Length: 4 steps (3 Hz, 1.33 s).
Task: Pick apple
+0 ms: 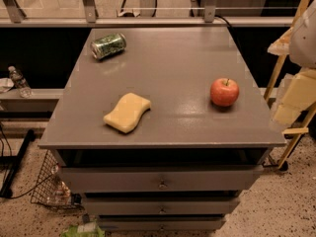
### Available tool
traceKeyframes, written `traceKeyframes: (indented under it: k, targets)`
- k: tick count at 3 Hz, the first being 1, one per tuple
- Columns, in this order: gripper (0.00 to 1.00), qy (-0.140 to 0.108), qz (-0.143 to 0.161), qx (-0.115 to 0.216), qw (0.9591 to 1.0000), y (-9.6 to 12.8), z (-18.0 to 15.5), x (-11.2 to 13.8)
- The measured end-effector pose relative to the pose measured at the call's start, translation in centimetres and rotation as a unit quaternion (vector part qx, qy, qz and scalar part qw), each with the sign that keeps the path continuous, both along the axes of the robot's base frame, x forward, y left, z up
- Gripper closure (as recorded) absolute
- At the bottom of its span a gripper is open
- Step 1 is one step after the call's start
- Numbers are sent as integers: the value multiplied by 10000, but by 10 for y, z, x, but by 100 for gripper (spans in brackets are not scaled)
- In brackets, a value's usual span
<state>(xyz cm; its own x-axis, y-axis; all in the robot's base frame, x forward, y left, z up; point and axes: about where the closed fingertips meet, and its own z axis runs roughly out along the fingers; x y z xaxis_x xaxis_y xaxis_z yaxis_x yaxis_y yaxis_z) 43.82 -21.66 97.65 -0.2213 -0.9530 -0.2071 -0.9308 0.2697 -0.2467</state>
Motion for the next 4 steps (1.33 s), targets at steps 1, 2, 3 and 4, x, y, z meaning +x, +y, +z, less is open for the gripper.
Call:
traceKeyframes:
  k: [1,2,3,4]
  targets:
    - [0,-29,-3,12,10000,0,1,1]
    - [0,-131,17,189,9997,4,-12,23]
    - [0,-72,10,308,9995,9,-44,56]
    - [0,27,29,434,9991,17,-76,86]
